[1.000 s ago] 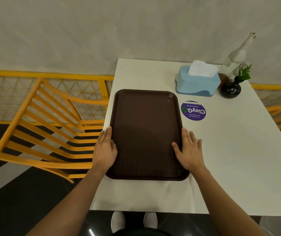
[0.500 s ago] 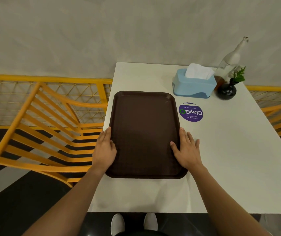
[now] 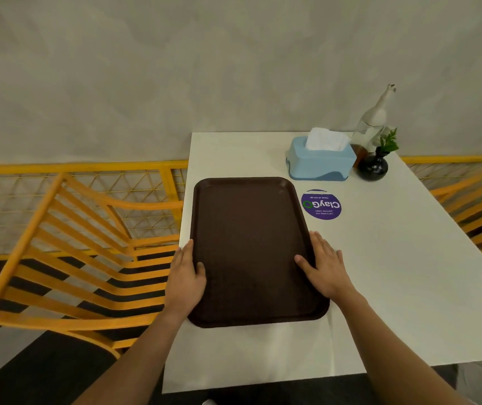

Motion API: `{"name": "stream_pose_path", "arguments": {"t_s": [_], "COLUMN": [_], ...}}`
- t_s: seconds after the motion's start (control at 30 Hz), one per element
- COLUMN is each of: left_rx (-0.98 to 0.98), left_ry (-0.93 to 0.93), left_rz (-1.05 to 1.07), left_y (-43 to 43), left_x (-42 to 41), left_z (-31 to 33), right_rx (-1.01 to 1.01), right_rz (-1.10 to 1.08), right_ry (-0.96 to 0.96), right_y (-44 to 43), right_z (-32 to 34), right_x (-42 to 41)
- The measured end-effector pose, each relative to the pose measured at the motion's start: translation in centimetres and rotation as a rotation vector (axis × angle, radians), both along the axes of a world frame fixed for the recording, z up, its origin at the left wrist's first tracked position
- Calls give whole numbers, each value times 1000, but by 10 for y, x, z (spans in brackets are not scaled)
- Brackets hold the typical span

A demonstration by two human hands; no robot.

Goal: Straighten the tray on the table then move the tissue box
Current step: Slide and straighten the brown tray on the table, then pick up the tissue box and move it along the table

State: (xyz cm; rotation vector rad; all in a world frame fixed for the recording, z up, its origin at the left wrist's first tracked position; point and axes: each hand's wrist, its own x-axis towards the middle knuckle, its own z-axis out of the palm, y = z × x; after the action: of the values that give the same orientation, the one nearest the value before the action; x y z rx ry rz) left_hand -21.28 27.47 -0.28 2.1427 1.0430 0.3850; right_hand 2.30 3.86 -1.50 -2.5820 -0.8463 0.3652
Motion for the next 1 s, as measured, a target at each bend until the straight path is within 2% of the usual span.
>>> {"name": "stream_pose_path", "arguments": {"t_s": [0.17,0.4,0.77,1.0], "left_rx": [-39,114,-10,-95], "left_ry": [-23,20,-182,-206], "left_rz": [-90,-82,-154,-46], "left_y": [6,-2,-53,-59], "left_x": [-3,39,236,340], "left_z": [10,28,63,61], "right_rx": [228,301,392,436], "right_rz": [-116,-229,-204,-148], "right_ry": [130,121,-9,3], "right_y": [-17,-32,-24,3], "right_z": [13,27,61,58], "right_x": [-2,20,172,271]}}
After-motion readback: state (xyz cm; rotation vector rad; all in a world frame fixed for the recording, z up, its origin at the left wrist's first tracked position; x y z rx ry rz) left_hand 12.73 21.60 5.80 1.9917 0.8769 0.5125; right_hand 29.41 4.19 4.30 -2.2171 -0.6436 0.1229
